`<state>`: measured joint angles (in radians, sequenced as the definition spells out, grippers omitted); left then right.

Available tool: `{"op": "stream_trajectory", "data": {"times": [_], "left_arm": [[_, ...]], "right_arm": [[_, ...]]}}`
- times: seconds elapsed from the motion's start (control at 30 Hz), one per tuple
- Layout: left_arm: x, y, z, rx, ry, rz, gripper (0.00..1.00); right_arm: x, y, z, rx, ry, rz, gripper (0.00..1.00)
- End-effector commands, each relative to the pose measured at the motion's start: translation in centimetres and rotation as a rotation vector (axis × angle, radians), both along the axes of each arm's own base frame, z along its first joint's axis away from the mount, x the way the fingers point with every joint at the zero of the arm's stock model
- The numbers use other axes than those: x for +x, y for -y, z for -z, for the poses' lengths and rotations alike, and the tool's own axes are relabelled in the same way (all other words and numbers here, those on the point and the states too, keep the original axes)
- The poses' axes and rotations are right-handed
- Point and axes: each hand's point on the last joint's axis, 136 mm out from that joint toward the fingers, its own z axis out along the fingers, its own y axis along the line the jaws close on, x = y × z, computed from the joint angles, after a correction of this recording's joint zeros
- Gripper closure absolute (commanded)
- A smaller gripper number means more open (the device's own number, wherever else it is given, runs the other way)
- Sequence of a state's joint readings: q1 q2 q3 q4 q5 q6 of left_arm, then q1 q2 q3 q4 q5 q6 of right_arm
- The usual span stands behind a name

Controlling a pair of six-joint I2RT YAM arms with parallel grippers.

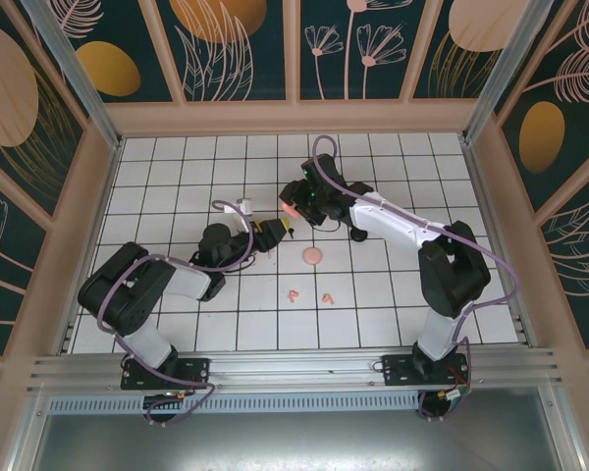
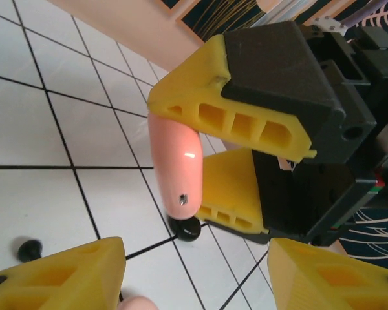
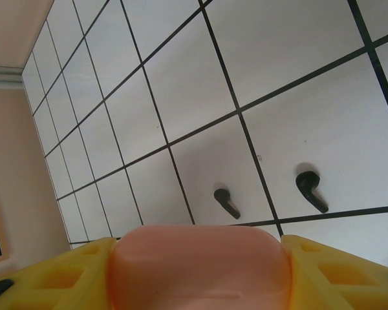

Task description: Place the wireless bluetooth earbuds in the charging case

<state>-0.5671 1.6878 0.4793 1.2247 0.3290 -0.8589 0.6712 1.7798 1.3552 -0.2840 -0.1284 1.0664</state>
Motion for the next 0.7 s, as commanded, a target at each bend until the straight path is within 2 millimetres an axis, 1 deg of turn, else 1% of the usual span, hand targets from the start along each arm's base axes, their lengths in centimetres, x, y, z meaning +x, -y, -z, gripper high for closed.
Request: {"op": "stream_trajectory", "data": {"times": [0.0, 0.1, 0.33, 0.47, 0.67], "left_arm": [[0.7, 0.9, -2.4, -0.062, 0.088, 0.003, 0.43], [1.2, 1.2, -2.2, -0.067, 0.090, -0.002, 0.44], [2.1, 1.4, -2.4, -0.089, 0.105, -0.025, 0.49], [2.5, 1.3, -2.6, -0.092, 0.116, -0.045, 0.53], [2.9, 1.5, -2.4, -0.096, 0.117, -0.052, 0.62]], "right_arm": [[-0.1, -0.7, -1.2, 0.048, 0.013, -0.003, 0.51], [-0.3, -0.9, -1.0, 0.059, 0.006, -0.008, 0.51], [-0.7, -1.4, -1.6, 0.078, 0.011, -0.023, 0.51], [-1.0, -1.4, -1.6, 0.080, 0.011, -0.027, 0.51], [-1.2, -1.2, -1.6, 0.079, 0.010, -0.025, 0.51]]}}
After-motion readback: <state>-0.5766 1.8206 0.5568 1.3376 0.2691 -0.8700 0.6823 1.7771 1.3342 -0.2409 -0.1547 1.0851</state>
